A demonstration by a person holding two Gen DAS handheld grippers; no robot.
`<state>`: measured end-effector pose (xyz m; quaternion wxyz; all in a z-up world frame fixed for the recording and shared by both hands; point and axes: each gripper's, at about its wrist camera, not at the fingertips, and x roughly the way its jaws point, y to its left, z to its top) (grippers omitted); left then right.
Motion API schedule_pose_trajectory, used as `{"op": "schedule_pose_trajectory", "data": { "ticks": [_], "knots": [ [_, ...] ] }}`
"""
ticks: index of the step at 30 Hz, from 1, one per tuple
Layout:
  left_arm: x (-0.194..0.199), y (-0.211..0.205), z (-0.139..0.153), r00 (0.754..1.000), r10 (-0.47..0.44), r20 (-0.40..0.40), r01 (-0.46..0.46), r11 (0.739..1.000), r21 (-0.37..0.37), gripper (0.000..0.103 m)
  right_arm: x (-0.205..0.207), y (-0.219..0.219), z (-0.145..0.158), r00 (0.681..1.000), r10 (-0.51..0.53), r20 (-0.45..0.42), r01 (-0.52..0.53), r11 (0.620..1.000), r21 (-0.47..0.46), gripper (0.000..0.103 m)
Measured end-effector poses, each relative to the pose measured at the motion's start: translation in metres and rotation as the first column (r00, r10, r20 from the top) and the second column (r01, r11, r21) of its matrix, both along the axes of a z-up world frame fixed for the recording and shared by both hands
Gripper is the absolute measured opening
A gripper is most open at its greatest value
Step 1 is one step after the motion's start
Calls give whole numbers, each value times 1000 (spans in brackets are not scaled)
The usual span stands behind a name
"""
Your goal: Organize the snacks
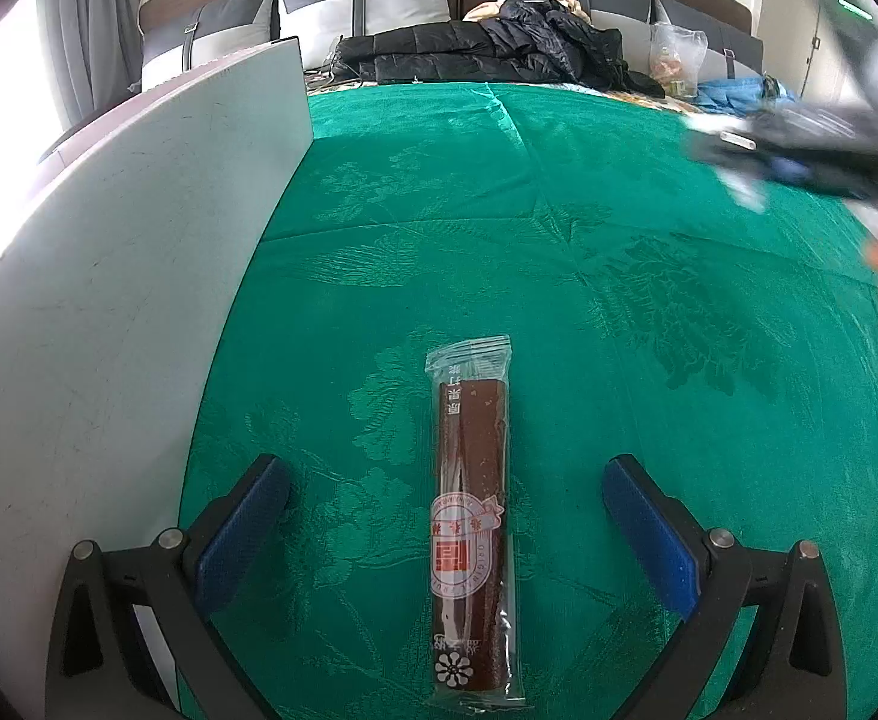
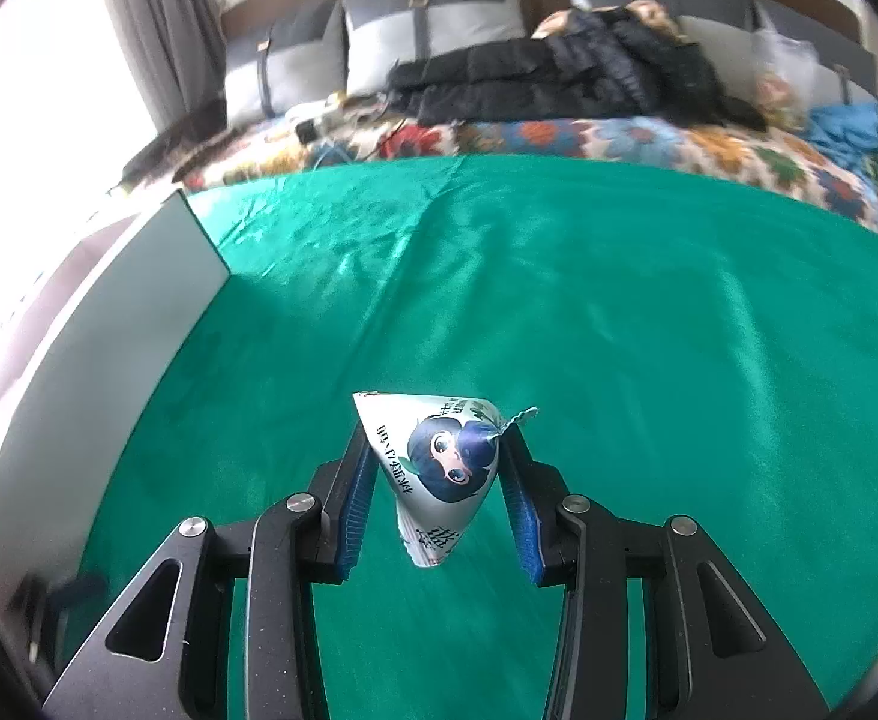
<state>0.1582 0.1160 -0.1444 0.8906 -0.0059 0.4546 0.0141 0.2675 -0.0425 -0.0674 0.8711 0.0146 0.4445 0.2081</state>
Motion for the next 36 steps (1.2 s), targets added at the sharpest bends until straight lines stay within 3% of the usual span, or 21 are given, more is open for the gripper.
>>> {"op": "schedule_pose_trajectory", "data": {
  "ticks": [9,11,12,14,20,26,36],
  "knots": [
    [-1,0,0,1000,0,0,0,1000,0,103,-130,-90,4,996,-81,29,81,997,-11,45],
    [-1,0,0,1000,0,0,0,1000,0,103,-152,-103,-1,993,-107,48,107,994,-7,56],
    [0,0,0,1000,0,0,0,1000,1,103,-163,-108,-5,991,-125,51,125,992,-3,72],
    [-1,0,0,1000,0,0,0,1000,0,103,-176,-116,-13,986,-163,32,163,987,4,77],
    [-1,0,0,1000,0,1,0,1000,0,103,-185,-110,-32,987,-162,-18,160,984,-83,76],
    [-1,0,0,1000,-1,1,1,1000,0,103,-193,-94,-40,988,-150,46,156,967,-201,84],
    [-1,0,0,1000,-1,1,1,1000,0,103,-193,-98,-42,986,-162,40,167,967,-195,87]
  ]
}}
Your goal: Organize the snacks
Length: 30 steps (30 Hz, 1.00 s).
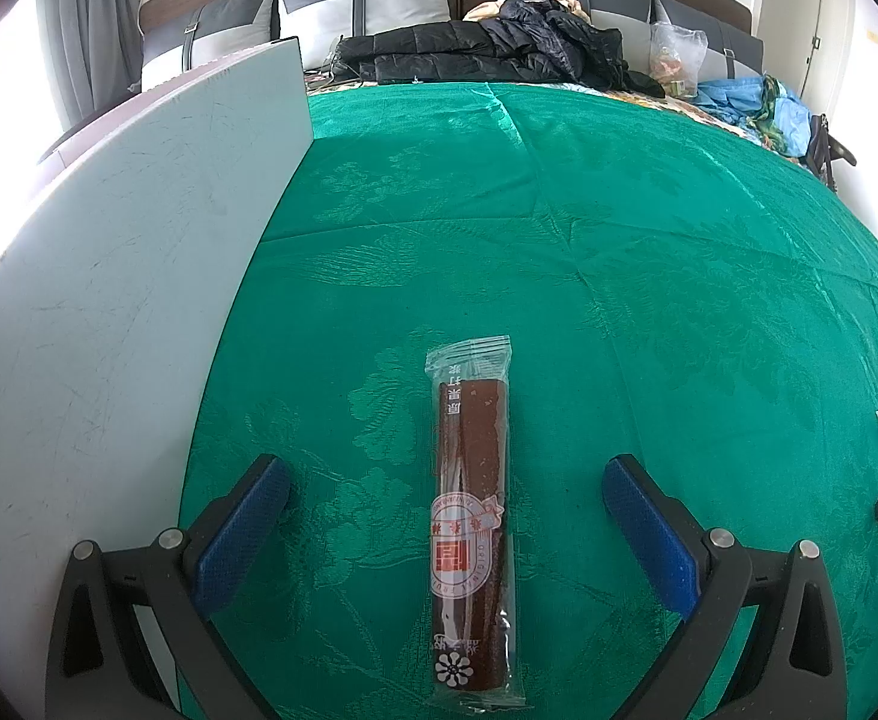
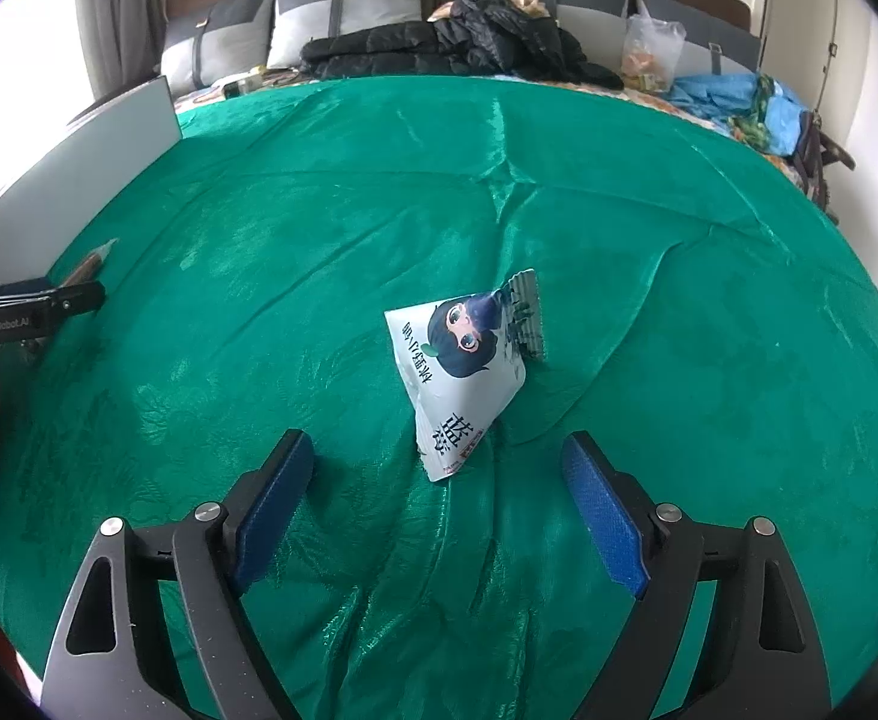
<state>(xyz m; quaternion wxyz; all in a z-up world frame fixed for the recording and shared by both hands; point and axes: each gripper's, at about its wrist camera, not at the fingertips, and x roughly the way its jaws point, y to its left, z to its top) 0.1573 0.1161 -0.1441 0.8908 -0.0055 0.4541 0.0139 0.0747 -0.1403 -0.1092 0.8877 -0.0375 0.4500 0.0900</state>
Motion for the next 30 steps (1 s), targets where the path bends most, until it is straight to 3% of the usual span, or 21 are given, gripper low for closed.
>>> {"op": "schedule_pose_trajectory", "data": {
  "ticks": [30],
  "knots": [
    [-1,0,0,1000,-1,2,1,1000,1,103,0,0,1,1000,0,-2,0,1000,2,89]
  ]
}}
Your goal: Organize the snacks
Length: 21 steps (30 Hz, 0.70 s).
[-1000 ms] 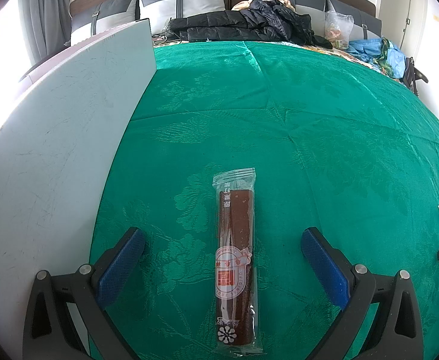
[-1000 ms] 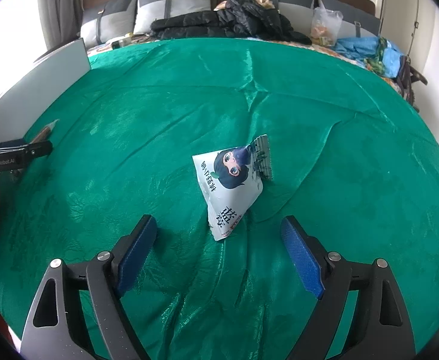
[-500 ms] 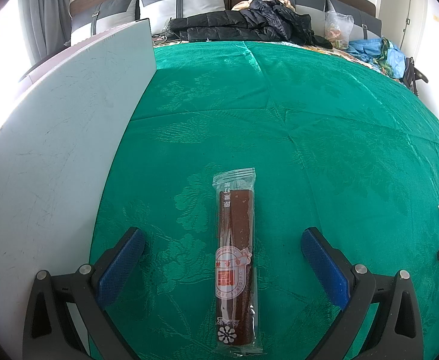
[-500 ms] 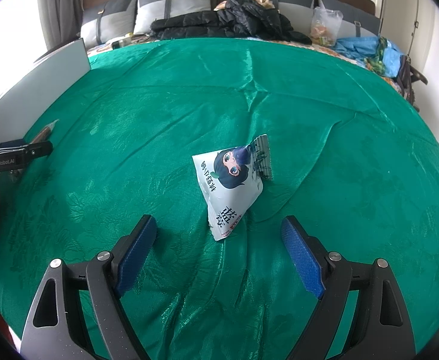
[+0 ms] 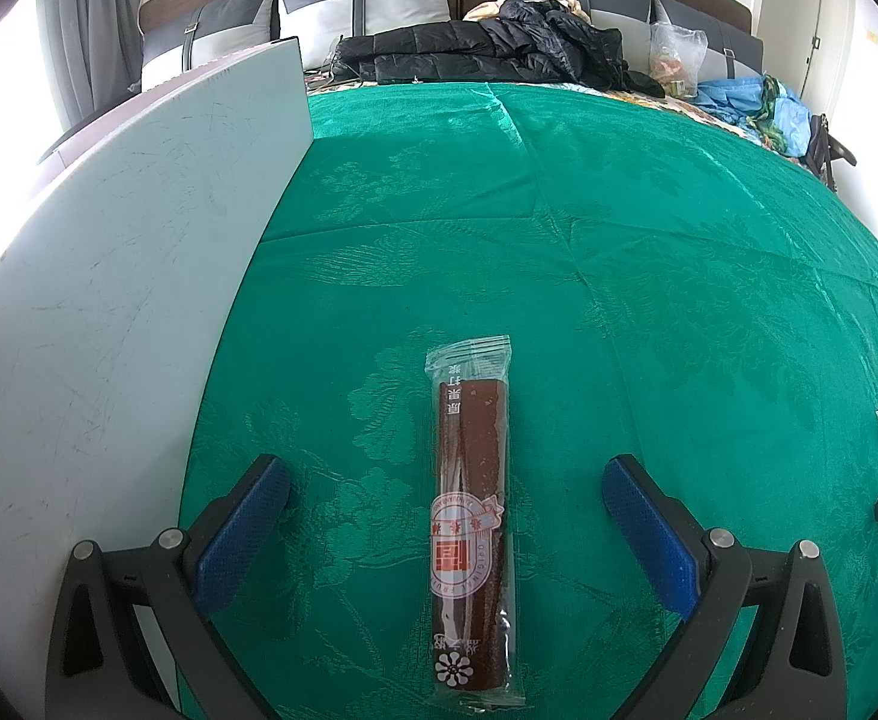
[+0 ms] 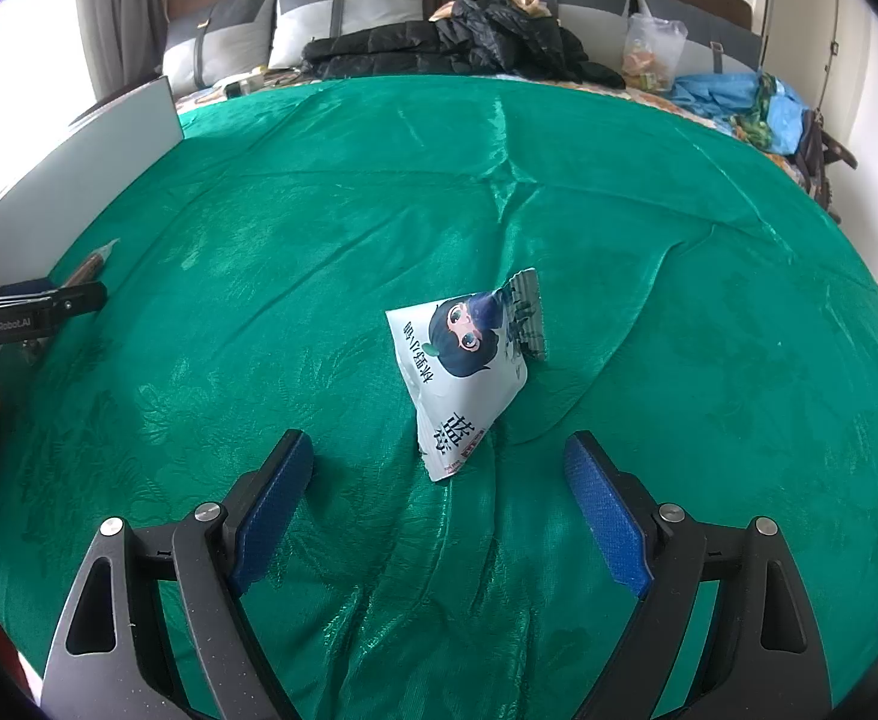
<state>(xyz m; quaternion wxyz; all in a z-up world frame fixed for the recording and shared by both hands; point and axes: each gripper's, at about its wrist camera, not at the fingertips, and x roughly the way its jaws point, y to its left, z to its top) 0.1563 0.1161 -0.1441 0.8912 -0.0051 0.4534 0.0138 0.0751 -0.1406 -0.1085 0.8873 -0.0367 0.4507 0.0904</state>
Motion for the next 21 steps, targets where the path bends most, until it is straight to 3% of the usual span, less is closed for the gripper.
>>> {"op": "schedule_pose_trajectory", "data": {
  "ticks": [3,7,9,11,12,13,14,15,16,18,19,20,21],
  "knots": [
    [0,0,1,1000,-8,-20,8,1000,-3,103,-1,0,0,1000,4,-2,-4,1000,6,89],
    [5,-9,5,982,-108,-152,105,994,-31,102,-6,-14,8,999,13,-46,-8,995,101,87],
    [3,-13,7,975,-154,-157,145,987,-69,101,-11,-31,16,998,-25,-49,33,985,168,87],
    [3,-16,7,976,-154,-157,147,988,-55,94,-7,-32,21,998,-27,-58,35,989,140,87],
    [4,-17,9,977,-150,-149,145,988,-43,84,-3,-28,24,998,-9,-59,16,993,116,87],
    [4,-16,10,979,-146,-143,142,989,-36,65,1,-23,28,998,11,-54,-5,995,99,87],
    [5,-14,12,982,-136,-135,133,991,-31,56,6,-14,32,998,40,-51,-37,997,70,87],
    [5,-10,14,985,-120,-127,117,993,-34,27,12,-8,31,996,61,-62,-58,997,46,87],
    [7,-2,15,985,-107,-134,96,992,-85,19,19,-1,28,993,81,-90,-79,997,21,87],
    [10,16,17,986,-67,-150,35,977,-208,18,33,10,18,984,96,-152,-99,995,-13,84],
    [10,21,19,988,-53,-147,19,974,-224,18,36,10,15,983,90,-162,-91,996,4,76],
    [6,23,22,989,-44,-139,10,972,-233,18,36,9,15,983,82,-166,-79,997,22,34],
    [1,24,23,990,-45,-133,12,971,-238,18,36,6,13,980,64,-187,-59,998,30,34]
  ]
}}
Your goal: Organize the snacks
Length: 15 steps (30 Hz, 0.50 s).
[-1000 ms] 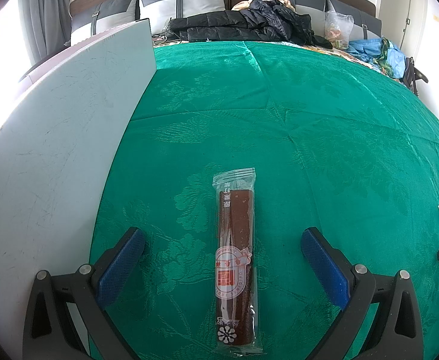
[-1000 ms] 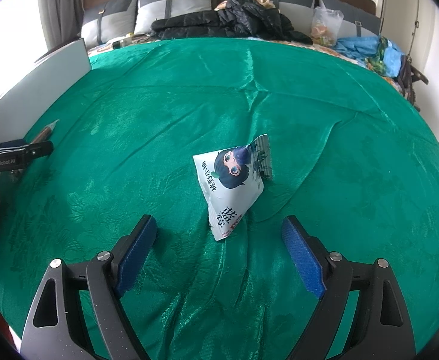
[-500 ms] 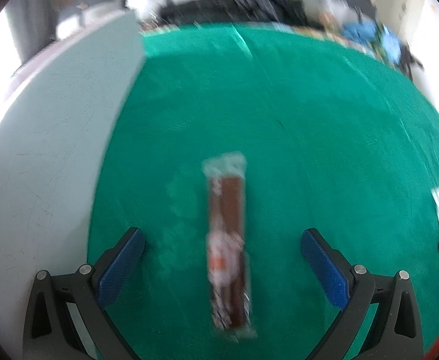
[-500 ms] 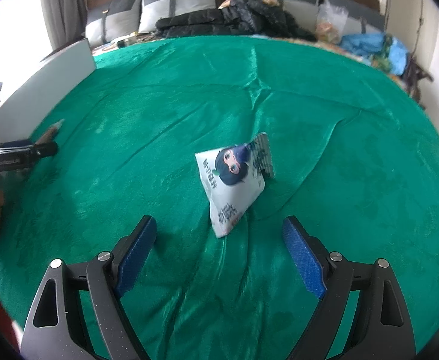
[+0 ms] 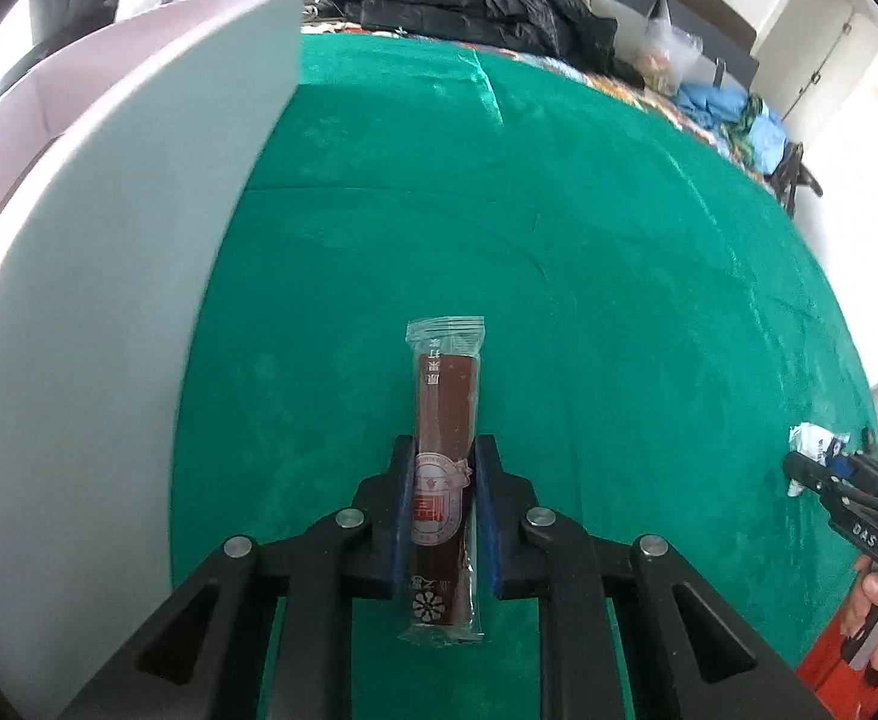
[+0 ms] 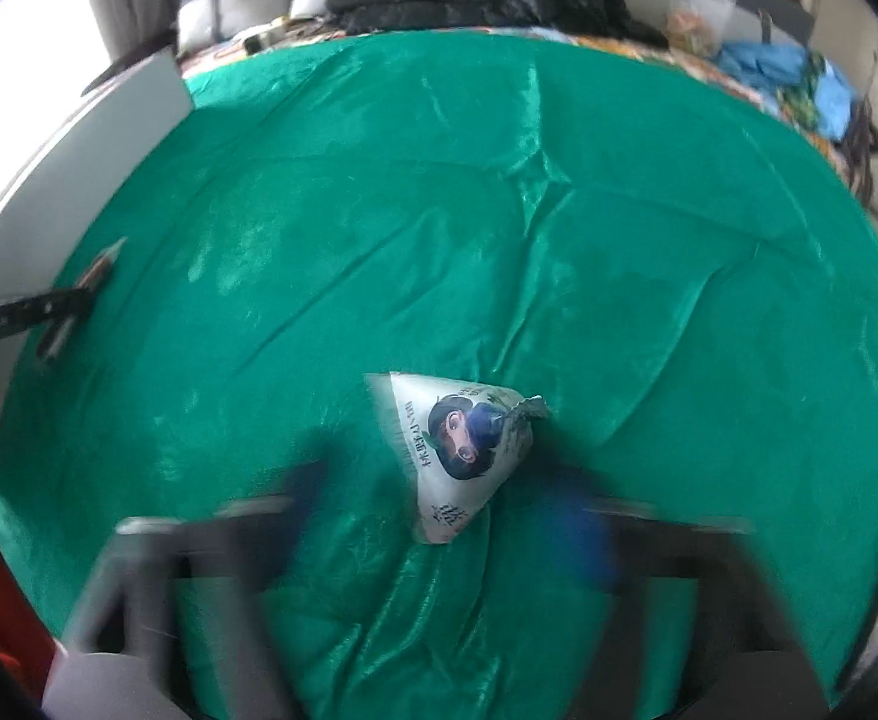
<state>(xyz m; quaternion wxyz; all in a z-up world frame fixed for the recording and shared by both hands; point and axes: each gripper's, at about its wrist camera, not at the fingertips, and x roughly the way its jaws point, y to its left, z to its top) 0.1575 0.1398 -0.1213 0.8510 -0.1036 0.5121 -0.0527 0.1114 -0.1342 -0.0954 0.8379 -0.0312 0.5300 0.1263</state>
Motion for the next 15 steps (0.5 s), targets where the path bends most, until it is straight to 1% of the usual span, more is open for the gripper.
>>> {"op": "schedule_pose_trajectory", "data": {
  "ticks": [2,3,5,7,9,10,12,14,15],
  "knots": [
    [-10,-2,2,1000,-1,9,1,1000,-10,18,-5,-5,3,1000,-24,-6,24,999,25,33],
    [-15,-2,4,1000,3,14,-3,1000,-27,18,-9,-8,6,1000,-29,-9,29,999,43,33],
    [-29,-2,12,999,17,31,-14,995,-100,18,-18,-11,14,999,-34,-1,34,997,64,33],
    [-41,0,25,998,33,56,-24,986,-166,18,-26,-8,31,999,-24,24,22,996,89,33],
    [-56,9,48,994,58,95,-34,969,-243,18,-27,0,52,998,6,58,-13,993,115,33],
    [-63,16,60,990,72,117,-38,963,-266,18,-26,8,60,997,21,73,-30,992,124,33],
    [-74,37,86,981,103,165,-52,956,-290,18,-30,38,87,989,81,126,-100,983,153,33],
    [-88,69,112,967,143,211,-80,956,-283,18,-29,70,106,977,136,161,-165,970,177,33],
    [-93,86,123,961,165,223,-103,958,-266,18,-30,89,118,969,172,178,-206,959,194,33]
  ]
}}
